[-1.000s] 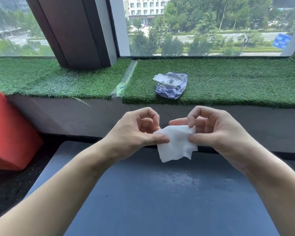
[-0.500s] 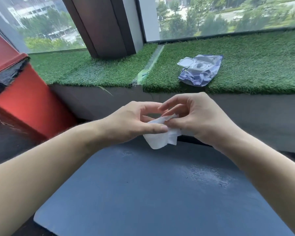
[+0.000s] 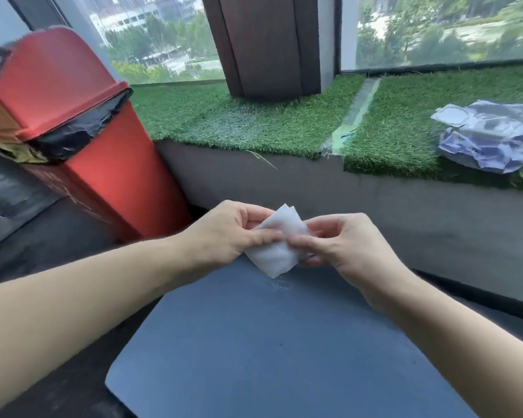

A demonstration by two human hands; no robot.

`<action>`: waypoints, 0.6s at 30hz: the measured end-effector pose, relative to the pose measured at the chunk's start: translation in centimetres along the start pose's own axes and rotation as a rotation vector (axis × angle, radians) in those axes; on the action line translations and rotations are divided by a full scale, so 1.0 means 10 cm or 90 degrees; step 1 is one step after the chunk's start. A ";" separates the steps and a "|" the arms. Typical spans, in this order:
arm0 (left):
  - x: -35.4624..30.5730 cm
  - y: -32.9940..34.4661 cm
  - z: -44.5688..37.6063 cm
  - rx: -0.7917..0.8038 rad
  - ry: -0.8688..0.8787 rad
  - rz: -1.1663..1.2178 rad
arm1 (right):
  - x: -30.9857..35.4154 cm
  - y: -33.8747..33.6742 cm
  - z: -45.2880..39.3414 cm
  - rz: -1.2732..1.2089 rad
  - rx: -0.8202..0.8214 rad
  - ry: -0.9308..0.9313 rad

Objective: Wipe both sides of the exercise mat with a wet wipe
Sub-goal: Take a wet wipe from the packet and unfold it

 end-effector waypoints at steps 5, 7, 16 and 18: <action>0.79 -1.02 -0.09 -0.019 0.020 0.039 | -0.14 0.88 -0.82 0.096 -0.046 -0.022; 1.03 -1.38 -0.20 -0.017 0.036 0.044 | -0.18 1.15 -1.13 0.124 -0.059 -0.018; 1.66 -2.22 -0.83 0.114 0.008 0.186 | -0.28 1.65 -1.82 0.001 -0.235 0.114; 1.88 -2.32 -0.93 0.130 -0.002 0.203 | -0.39 1.77 -1.95 0.000 -0.278 0.131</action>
Point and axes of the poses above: each hand's wrist, its own z-axis away from the middle knuckle, its own y-axis out of the palm, x = y × z, the point moved 9 cm from there along -z, towards the middle knuckle, and after that the axes turned 2 degrees about x, right-handed, at the moved point
